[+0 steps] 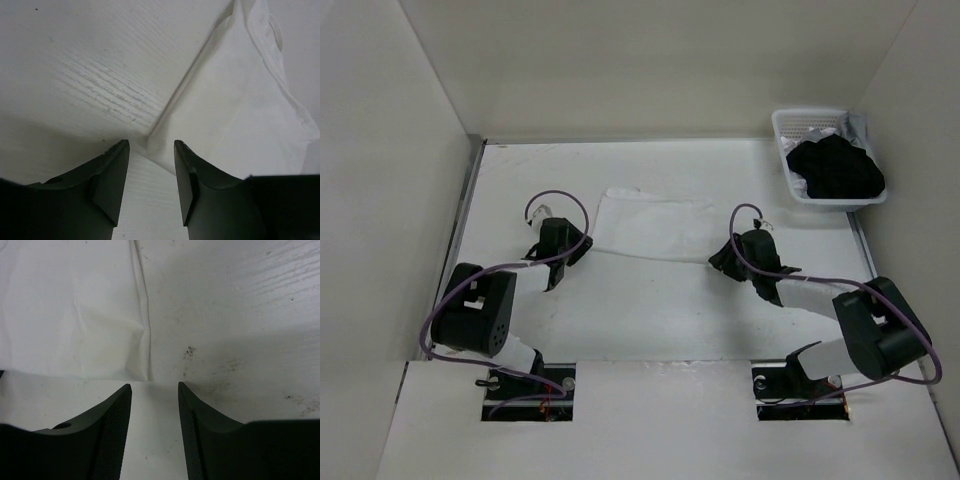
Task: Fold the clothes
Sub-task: Fold the tank top
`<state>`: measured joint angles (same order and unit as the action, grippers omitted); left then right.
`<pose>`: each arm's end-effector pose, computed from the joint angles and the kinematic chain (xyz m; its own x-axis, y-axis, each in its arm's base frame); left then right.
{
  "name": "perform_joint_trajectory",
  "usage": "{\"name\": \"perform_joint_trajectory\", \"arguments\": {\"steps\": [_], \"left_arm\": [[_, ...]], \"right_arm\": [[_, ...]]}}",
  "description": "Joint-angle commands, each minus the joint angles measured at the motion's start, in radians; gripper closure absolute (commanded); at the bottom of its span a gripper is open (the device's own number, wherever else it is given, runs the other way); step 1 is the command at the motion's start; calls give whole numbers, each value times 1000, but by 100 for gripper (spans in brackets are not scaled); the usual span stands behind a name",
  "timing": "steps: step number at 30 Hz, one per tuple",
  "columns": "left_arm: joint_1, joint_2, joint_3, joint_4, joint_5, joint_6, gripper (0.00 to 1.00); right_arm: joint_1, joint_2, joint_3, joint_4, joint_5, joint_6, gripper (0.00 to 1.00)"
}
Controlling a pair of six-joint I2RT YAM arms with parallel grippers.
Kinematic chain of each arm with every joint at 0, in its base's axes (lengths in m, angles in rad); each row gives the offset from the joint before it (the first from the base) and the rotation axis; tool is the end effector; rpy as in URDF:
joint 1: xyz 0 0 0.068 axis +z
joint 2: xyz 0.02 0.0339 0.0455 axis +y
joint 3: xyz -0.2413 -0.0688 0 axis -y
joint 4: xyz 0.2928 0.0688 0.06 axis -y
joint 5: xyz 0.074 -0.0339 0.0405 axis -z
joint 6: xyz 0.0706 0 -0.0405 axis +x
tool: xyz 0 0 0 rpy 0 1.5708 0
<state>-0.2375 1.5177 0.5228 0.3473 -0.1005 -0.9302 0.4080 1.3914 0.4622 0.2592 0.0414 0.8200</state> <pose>0.3244 -0.0712 0.0545 -0.4758 -0.7056 -0.5252 -0.3767 0.7030 -0.6032 0.2890 0.1217 0.0625 -0.6570 0.5119 -0.5535 0.1666 0.8146 0.5556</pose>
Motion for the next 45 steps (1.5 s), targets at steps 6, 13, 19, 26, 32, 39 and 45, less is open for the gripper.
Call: {"name": "perform_joint_trajectory", "arguments": {"steps": [6,13,19,26,32,39,45], "left_arm": [[-16,50,5,33,44,2,69],[-23,85,16,38,44,-10,81],[-30,88,25,45,39,-21,95],[-62,-227,-21,-63,30,-1,100],[-121,-759,17,-489,-30,67,100],[-246,-1093,203,-908,-87,21,100],[-303,-1079,158,-935,-140,-21,99]], "right_arm": [[12,44,4,149,-28,53,55],[12,132,26,219,-58,87,71],[12,136,26,241,-52,102,91],[48,-110,-43,135,-51,91,97],[231,-688,-40,-349,76,62,98],[650,-1005,220,-830,423,148,98],[819,-853,253,-827,588,166,98]]}}
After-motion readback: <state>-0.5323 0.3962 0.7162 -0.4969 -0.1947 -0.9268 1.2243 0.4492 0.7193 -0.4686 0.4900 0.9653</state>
